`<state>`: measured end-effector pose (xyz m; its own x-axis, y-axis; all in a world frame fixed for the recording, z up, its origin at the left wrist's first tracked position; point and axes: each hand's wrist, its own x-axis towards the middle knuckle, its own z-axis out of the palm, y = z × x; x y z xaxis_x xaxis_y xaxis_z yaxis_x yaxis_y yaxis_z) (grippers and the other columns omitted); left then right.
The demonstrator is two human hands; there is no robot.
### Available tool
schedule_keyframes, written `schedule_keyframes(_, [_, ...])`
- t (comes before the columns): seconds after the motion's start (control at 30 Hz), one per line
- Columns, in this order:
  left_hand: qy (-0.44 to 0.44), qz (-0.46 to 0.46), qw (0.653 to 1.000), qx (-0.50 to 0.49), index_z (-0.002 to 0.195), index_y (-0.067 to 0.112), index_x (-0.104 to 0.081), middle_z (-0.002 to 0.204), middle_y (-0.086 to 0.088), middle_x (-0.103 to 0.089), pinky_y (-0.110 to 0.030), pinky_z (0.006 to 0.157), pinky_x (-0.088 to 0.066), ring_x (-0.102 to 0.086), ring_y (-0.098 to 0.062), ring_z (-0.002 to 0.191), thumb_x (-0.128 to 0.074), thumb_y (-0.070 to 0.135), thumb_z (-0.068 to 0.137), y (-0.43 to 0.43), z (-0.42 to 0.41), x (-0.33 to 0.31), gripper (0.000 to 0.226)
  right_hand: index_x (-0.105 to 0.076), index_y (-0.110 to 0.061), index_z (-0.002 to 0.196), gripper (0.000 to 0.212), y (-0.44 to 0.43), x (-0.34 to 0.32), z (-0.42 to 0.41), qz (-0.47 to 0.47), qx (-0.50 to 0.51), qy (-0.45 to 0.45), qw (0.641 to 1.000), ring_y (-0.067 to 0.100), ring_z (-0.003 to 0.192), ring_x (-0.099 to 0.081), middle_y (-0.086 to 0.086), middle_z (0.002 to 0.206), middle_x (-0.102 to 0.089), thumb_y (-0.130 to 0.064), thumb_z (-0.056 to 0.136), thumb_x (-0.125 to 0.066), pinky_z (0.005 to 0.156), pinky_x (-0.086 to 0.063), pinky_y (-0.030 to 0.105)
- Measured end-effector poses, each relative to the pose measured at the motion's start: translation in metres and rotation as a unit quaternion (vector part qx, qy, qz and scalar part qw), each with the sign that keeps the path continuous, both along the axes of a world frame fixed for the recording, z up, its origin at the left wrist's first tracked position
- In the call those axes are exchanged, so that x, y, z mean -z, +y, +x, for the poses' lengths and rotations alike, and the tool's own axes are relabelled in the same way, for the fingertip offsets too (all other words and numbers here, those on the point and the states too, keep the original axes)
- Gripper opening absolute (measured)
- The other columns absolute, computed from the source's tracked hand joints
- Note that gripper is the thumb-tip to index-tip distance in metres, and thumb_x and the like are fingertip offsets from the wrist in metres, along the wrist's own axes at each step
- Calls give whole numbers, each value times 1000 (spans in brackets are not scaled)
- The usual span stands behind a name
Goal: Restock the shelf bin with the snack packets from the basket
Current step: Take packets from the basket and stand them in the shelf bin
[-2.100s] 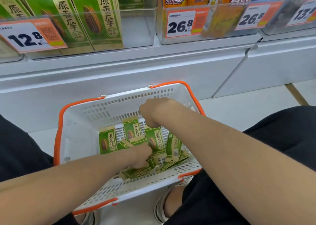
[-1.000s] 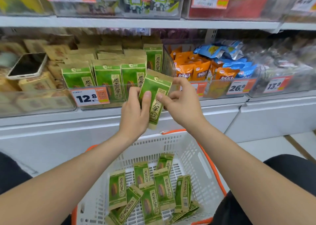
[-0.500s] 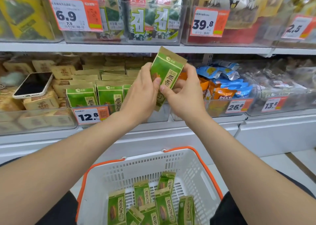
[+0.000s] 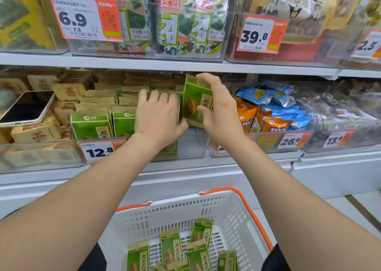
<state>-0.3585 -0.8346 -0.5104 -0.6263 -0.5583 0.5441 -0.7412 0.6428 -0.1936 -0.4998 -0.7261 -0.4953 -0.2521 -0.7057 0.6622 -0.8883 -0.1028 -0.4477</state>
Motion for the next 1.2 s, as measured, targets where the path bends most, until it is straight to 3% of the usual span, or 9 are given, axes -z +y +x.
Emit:
schedule_keyframes(0.1, [0, -4, 1000, -17, 110, 15, -64, 110, -10, -73, -55, 106, -36, -65, -35, 108, -51, 68, 81, -6, 1, 2, 62, -45, -36, 137, 61, -9, 5, -7, 81, 85, 99, 988, 22, 110, -53, -5, 116, -65, -14, 89, -76, 98, -42, 46])
schedule_keyframes(0.2, [9, 6, 1000, -5, 106, 15, -63, 105, -7, -74, -49, 96, -42, -67, -32, 98, -50, 69, 82, -7, -2, 4, 61, -49, -34, 135, 55, -18, 13, -11, 125, 155, 163, 966, 27, 115, -47, -4, 113, -70, -28, 89, -78, 96, -32, 47])
schedule_keyframes(0.37, [20, -6, 1000, -10, 106, 13, -65, 105, -8, -72, -45, 86, -41, -65, -32, 97, -52, 68, 82, -6, -4, 8, 61, -64, -20, 124, 46, -38, 16, -10, 181, 210, 270, 922, 33, 119, -48, 5, 117, -69, -32, 83, -81, 98, -33, 50])
schedule_keyframes(0.6, [26, -19, 999, 1, 106, 13, -62, 105, -9, -71, -45, 83, -40, -64, -33, 97, -53, 67, 83, -6, -3, 8, 59, -47, -19, 141, 61, -62, -8, -11, 278, 142, 364, 877, 41, 137, -41, 12, 125, -70, -36, 90, -76, 111, -25, 58])
schedule_keyframes(0.73, [29, -18, 999, 6, 103, 14, -61, 104, -8, -72, -45, 82, -39, -63, -33, 97, -53, 65, 83, -7, -3, 8, 55, -48, -20, 143, 62, -72, -6, -8, 283, 198, 368, 863, 45, 145, -33, 15, 127, -69, -24, 88, -76, 118, -16, 64])
schedule_keyframes(0.83, [31, -19, 999, 5, 97, 15, -59, 98, -8, -72, -45, 80, -38, -63, -33, 93, -55, 64, 80, -6, -3, 10, 51, -50, -16, 140, 62, -82, -8, -4, 276, 215, 375, 859, 43, 140, -40, 14, 127, -68, -13, 83, -74, 117, -21, 61])
schedule_keyframes(1.0, [32, -26, 999, 18, 99, 16, -60, 96, -7, -71, -45, 82, -41, -63, -32, 92, -54, 64, 80, -8, 0, 12, 52, -44, -10, 142, 71, -94, -3, -8, 291, 252, 362, 849, 43, 134, -44, 19, 137, -57, -18, 79, -76, 110, -32, 56])
schedule_keyframes(1.1, [33, -24, 999, 24, 104, 15, -60, 100, -6, -71, -45, 86, -42, -63, -31, 94, -52, 65, 81, -9, 2, 11, 56, -40, -8, 147, 89, -96, -1, -10, 248, 303, 335, 857, 43, 126, -50, 22, 137, -54, -31, 73, -85, 105, -38, 54])
schedule_keyframes(1.2, [47, -19, 997, 53, 117, 12, -61, 111, -6, -69, -47, 95, -42, -61, -31, 103, -50, 63, 85, -11, 5, 14, 62, -53, -10, 136, 70, -87, -3, -8, 212, 309, 318, 871, 42, 121, -54, 22, 132, -56, -25, 75, -84, 98, -44, 51])
